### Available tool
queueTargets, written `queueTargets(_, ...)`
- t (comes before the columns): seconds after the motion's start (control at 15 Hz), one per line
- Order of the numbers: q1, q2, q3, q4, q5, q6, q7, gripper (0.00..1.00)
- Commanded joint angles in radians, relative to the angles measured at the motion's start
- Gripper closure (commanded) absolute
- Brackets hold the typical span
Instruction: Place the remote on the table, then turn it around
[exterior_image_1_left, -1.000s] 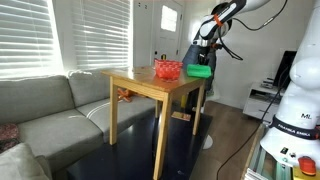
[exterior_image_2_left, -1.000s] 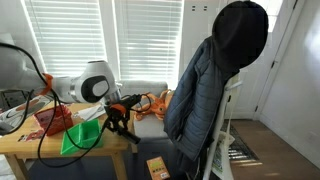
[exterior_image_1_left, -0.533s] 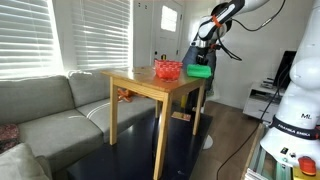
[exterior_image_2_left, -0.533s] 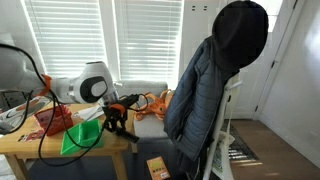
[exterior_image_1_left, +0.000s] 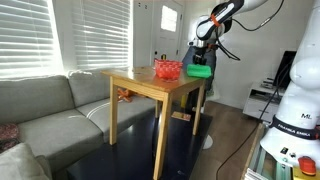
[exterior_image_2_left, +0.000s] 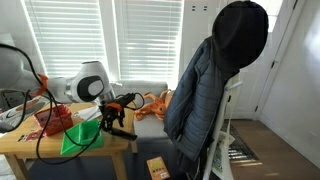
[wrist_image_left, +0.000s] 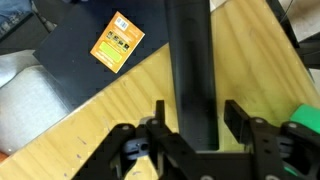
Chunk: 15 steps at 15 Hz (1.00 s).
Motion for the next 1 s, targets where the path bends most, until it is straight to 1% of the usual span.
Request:
queueTargets(0.0, -0.005, -0.030, 0.009, -0.006, -0.002, 0.000, -0.025, 0.05)
queueTargets(0.07, -0.007, -0.048, 0.009, -0.005, 0.024, -0.015, -0.037, 0.01)
queueTargets(0.13, -0.009, -0.063, 0.008, -0.004, 0.046, -0.030, -0.044, 0.00)
queueTargets(0.27, -0.014, -0.109, 0.000, -0.005, 0.103, -0.071, -0.056, 0.00)
queueTargets(0.33, -0.017, -0.135, -0.008, 0.002, 0.147, -0.122, -0.064, 0.00)
queueTargets(0.6, -0.029, -0.248, -0.068, 0.011, 0.304, -0.255, -0.130, 0.00)
queueTargets(0.67, -0.032, -0.272, -0.085, 0.028, 0.315, -0.324, -0.123, 0.00)
queueTargets(0.8, -0.041, -0.309, -0.109, 0.050, 0.319, -0.412, -0.073, 0.00)
queueTargets(0.93, -0.043, -0.339, -0.137, 0.066, 0.338, -0.460, -0.081, 0.00)
